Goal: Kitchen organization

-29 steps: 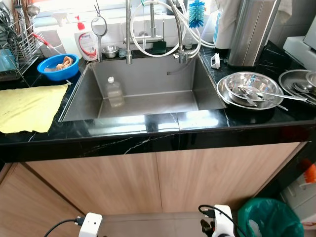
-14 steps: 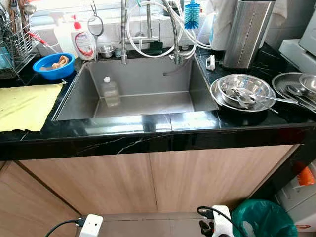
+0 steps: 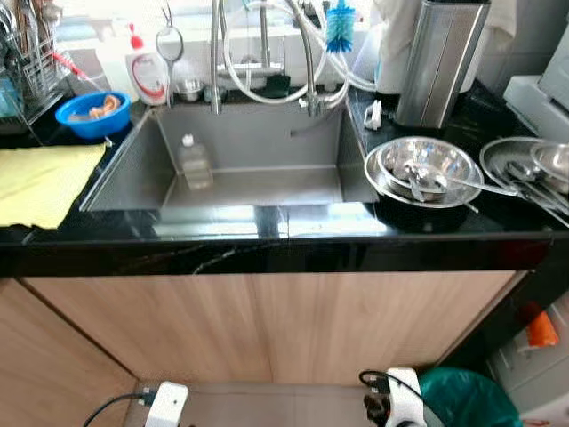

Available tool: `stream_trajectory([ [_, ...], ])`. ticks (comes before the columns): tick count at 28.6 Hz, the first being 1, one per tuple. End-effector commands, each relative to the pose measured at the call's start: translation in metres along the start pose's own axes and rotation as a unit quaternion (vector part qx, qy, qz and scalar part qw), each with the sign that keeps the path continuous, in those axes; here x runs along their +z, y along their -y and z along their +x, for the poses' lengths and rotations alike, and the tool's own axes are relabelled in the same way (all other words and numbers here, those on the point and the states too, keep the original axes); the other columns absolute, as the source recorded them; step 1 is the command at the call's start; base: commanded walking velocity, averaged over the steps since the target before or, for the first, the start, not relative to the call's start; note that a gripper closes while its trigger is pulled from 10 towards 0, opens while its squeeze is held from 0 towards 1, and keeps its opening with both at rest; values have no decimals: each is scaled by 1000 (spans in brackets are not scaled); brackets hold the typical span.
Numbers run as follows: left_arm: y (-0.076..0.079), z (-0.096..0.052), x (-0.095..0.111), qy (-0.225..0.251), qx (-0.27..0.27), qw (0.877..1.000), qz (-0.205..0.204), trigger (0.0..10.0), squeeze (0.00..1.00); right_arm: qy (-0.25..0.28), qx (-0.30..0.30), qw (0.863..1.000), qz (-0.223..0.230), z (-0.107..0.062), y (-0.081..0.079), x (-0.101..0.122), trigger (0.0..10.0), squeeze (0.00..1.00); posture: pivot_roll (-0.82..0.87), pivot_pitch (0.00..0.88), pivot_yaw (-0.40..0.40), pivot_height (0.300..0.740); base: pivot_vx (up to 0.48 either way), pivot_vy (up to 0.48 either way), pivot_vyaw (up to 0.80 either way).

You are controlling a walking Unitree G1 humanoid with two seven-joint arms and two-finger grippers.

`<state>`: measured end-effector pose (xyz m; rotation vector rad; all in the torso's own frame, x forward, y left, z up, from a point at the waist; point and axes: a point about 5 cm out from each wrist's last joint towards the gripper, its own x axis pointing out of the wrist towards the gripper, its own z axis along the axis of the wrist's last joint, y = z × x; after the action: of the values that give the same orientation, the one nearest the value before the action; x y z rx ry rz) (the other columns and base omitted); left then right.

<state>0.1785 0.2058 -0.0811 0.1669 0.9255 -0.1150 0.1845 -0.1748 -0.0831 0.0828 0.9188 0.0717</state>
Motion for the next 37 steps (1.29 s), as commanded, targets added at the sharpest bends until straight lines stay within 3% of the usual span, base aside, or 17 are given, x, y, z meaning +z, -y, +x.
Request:
stream_trajectory([
  [1,-5,-2,-8,-16,5,1000,3,10000,0,-5,4,1000,1,0,-2,-2,10000,0,-31,0,66,740,0,0,0],
  [4,-6,-3,-9,-16,7,1000,3,10000,0,-3,3,1000,0,0,-2,-2,10000,0,-31,0,66,740,0,0,0],
  [10,-12,-3,-4,1,16,1000,5,10000,0,12,1,999,-45,0,-1,4,10000,0,-31,0,63,740,0,0,0],
  [12,-15,-3,2,17,15,1000,13,10000,0,25,-22,999,-15,0,1,5,10000,0,-39,0,66,740,0,0,0],
  [14,-16,-3,10,39,8,999,32,10000,0,36,-27,997,-67,0,2,9,10000,0,-39,0,66,740,0,0,0],
  [18,-19,-4,14,55,5,997,48,10000,0,47,-24,996,-65,0,1,11,10000,0,-46,0,71,740,0,0,0],
  [20,-27,-6,18,77,12,996,47,10000,0,57,-6,993,-99,0,-1,15,10000,0,-51,0,71,740,0,0,0],
  [24,-36,-12,23,119,11,991,59,10000,0,76,-15,993,-84,-1,-1,16,10000,0,-54,0,68,740,0,0,0],
  [25,-36,-12,24,125,8,990,66,10000,0,113,-13,990,-85,-4,4,24,10000,0,-56,0,67,740,0,0,0],
  [26,-36,-15,25,146,2,986,84,10000,0,175,-11,980,-92,-11,13,38,10000,0,-56,0,67,740,0,0,0],
  [34,-42,-36,39,253,31,965,64,10000,0,199,-33,975,-93,-24,36,26,10000,0,-62,0,58,740,0,0,0],
  [36,-36,-44,45,285,43,956,52,10000,0,225,-33,966,-125,-31,41,28,10000,0,-59,0,56,740,0,0,0],
  [37,-34,-47,47,301,50,951,49,10000,0,249,-32,961,-120,-35,41,32,10000,0,-58,0,53,740,0,0,0],
])
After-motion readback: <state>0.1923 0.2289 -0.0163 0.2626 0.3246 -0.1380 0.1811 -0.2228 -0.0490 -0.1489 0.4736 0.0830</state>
